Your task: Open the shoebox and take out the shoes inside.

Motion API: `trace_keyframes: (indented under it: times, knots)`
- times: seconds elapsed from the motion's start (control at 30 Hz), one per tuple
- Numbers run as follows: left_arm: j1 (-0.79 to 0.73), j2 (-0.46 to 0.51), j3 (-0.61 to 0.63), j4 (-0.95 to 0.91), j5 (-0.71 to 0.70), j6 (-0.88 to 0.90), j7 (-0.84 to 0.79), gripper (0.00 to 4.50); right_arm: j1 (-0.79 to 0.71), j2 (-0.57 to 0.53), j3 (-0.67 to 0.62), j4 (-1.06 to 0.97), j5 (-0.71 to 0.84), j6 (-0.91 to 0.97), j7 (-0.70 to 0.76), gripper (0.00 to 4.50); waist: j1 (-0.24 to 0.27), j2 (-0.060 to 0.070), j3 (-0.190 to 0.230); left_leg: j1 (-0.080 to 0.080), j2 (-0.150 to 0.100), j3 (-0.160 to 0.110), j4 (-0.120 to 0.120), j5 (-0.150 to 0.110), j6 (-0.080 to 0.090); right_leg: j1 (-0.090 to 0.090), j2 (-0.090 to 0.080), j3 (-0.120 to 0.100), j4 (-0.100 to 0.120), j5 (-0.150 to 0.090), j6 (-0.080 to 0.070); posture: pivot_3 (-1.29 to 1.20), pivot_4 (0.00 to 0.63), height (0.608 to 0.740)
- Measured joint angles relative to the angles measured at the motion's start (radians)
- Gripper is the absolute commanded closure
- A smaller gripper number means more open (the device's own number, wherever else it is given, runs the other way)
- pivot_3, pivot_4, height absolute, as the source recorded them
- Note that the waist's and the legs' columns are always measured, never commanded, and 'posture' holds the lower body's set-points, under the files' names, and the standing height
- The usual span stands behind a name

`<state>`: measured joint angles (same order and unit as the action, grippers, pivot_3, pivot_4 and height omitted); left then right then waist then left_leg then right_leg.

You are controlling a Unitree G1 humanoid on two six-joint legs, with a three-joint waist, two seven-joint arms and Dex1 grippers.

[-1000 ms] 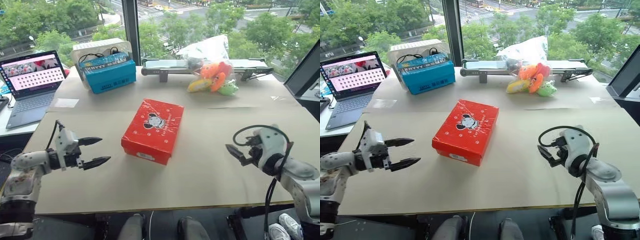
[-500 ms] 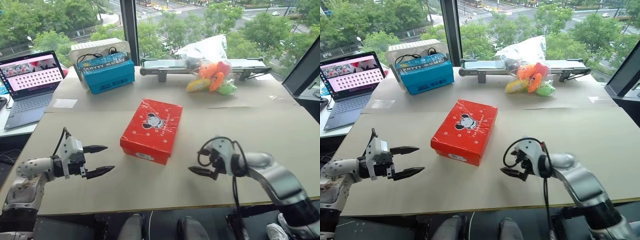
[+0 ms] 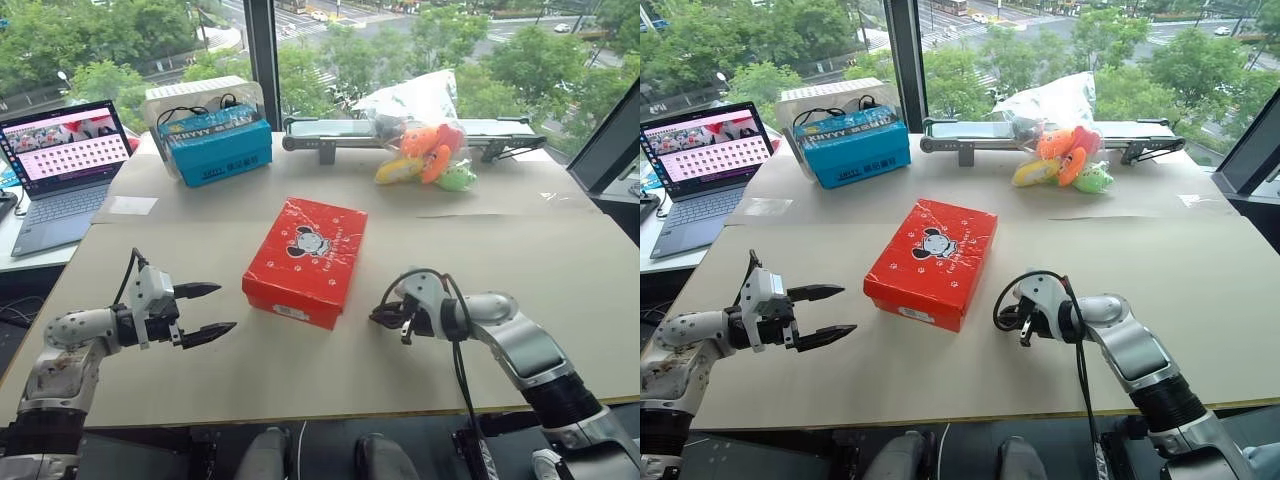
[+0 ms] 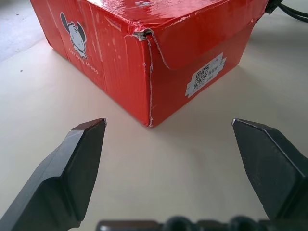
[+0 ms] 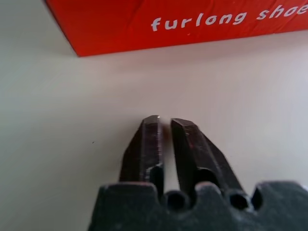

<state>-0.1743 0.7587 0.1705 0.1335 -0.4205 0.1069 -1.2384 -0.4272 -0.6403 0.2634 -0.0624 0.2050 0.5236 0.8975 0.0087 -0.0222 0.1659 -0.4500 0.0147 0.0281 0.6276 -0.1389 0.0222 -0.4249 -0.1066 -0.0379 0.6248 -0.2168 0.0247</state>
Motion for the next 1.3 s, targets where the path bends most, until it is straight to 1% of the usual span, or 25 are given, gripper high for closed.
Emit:
trace_keyframes:
  times: [0.2,0.43,0.67,0.77,1.3]
  knots:
    - [0.000,-0.005,-0.001,0.005,0.006,-0.006,0.002,0.00,-0.072,0.064,-0.014,0.074,0.006,-0.002,-0.009,4.48,0.000,0.000,0.000,0.000,0.000,0.000,0.000,0.000,0.000,0.000,0.000,0.000,0.000,0.000,0.000,0.00,0.150,0.740]
    - [0.000,-0.012,-0.003,0.016,0.013,-0.016,0.005,0.00,-0.120,0.089,-0.042,0.090,0.014,-0.007,-0.009,4.48,0.002,0.000,0.000,0.000,0.000,0.000,0.000,0.000,0.001,0.000,0.000,0.000,0.000,0.004,0.003,0.00,0.150,0.740]
    - [0.010,-0.014,-0.003,0.015,0.013,-0.016,0.011,0.00,-0.121,0.096,-0.066,0.039,0.049,0.029,-0.003,4.48,0.001,0.000,0.000,0.000,0.000,0.000,0.000,0.000,0.000,-0.001,0.000,0.000,0.000,0.004,0.003,0.00,0.150,0.740]
    - [0.011,-0.014,-0.003,0.015,0.014,-0.016,0.013,0.00,-0.123,0.096,-0.077,0.031,0.054,0.039,-0.003,4.48,0.001,0.000,0.000,0.000,0.000,0.000,0.000,0.000,0.000,-0.001,0.000,0.000,0.000,0.001,-0.001,0.00,0.150,0.740]
    - [0.022,-0.019,-0.003,0.015,0.014,-0.017,0.031,0.00,-0.195,0.120,-0.122,0.013,0.129,0.090,-0.004,4.48,0.000,0.000,0.000,0.000,0.000,0.000,0.000,0.000,0.000,-0.001,0.000,0.000,0.001,0.003,-0.003,0.00,0.150,0.740]
